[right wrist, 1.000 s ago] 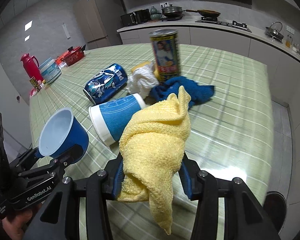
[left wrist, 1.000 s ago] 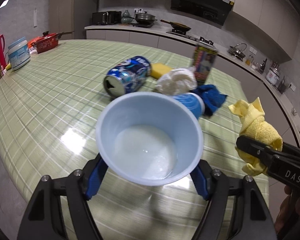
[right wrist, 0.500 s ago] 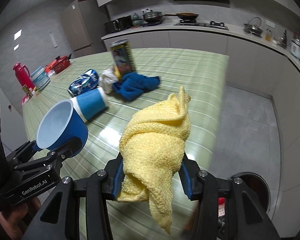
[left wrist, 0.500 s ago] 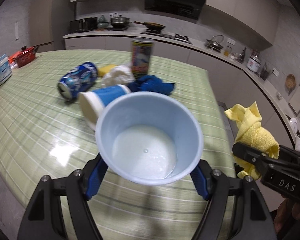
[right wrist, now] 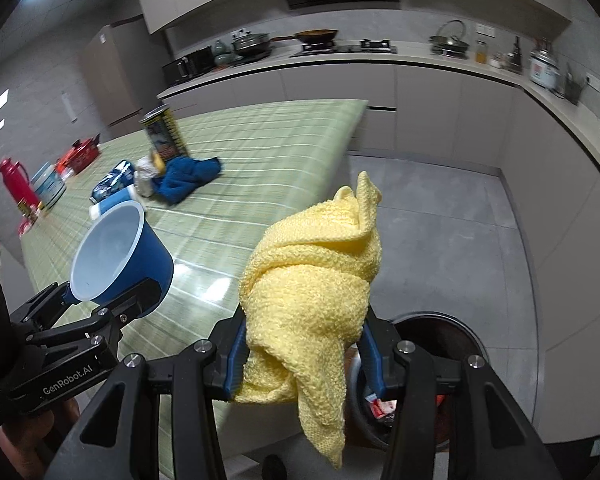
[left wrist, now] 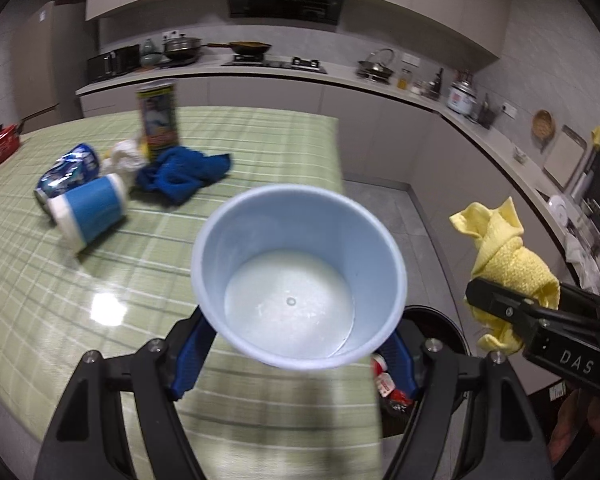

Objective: Collect trash
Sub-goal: 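Lift the blue cup and yellow cloth and carry them toward the bin, then lower both tools over the black bin and open them to drop cup and cloth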

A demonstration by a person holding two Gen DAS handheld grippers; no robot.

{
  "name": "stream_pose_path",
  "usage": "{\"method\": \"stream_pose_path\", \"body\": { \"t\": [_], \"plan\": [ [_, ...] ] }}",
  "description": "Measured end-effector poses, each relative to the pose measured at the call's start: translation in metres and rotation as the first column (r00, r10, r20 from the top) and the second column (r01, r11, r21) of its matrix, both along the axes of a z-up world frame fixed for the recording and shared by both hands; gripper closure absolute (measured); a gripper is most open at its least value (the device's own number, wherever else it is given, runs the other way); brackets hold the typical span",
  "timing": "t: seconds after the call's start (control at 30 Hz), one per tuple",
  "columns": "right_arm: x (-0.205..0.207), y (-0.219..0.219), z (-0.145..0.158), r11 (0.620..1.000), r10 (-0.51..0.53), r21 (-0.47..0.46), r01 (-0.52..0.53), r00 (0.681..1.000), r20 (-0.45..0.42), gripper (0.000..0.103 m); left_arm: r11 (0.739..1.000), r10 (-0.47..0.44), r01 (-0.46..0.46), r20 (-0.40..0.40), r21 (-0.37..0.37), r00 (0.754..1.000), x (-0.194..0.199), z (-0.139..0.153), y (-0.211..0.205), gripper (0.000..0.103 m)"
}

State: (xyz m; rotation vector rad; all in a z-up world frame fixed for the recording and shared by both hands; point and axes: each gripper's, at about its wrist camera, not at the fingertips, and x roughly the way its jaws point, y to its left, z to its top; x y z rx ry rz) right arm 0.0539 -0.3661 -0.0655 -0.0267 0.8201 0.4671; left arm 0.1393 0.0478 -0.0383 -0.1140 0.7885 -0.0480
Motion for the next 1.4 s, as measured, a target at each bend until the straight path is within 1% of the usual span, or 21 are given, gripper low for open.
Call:
{"method": "stream_pose_path", "body": {
  "t": [0.27,0.43,0.7,0.9,1.13,1.27,1.4],
  "plan": [
    [0.0,-0.064,-0.008,0.996,-0.085,0.001,0.085,0.996,-0.016,0.053,0.995,-0.104,0.105,-0.031,0.004,0.994,0.006,-0.013,-0.069,0.027],
    [0.001,-0.101,-0.018,0.991,-0.131,0.002,0.131,0.991,-0.037,0.053,0.989,-0.15,0.151,-0.056,0.007,0.987,0.008,-0.025,-0.103,0.027],
    [0.003,-0.134,-0.041,0.986,-0.164,-0.008,0.164,0.983,-0.082,0.053,0.981,-0.192,0.193,-0.118,-0.001,0.974,0.009,-0.054,-0.145,0.027],
    [0.003,-0.149,-0.07,0.986,-0.165,-0.012,0.164,0.977,-0.135,0.053,0.978,-0.205,0.208,-0.176,-0.005,0.963,0.006,-0.08,-0.168,0.027],
    [0.01,-0.155,-0.109,0.988,-0.151,-0.014,0.151,0.968,-0.203,0.053,0.981,-0.194,0.195,-0.255,-0.022,0.947,0.006,-0.115,-0.183,0.027],
    [0.02,-0.157,-0.13,0.989,-0.145,-0.012,0.146,0.962,-0.233,0.053,0.981,-0.19,0.192,-0.287,-0.024,0.939,0.008,-0.134,-0.191,0.027],
    [0.028,-0.155,-0.146,0.991,-0.134,-0.008,0.136,0.958,-0.254,0.053,0.984,-0.177,0.177,-0.304,-0.029,0.936,0.01,-0.148,-0.194,0.027]
  ]
}}
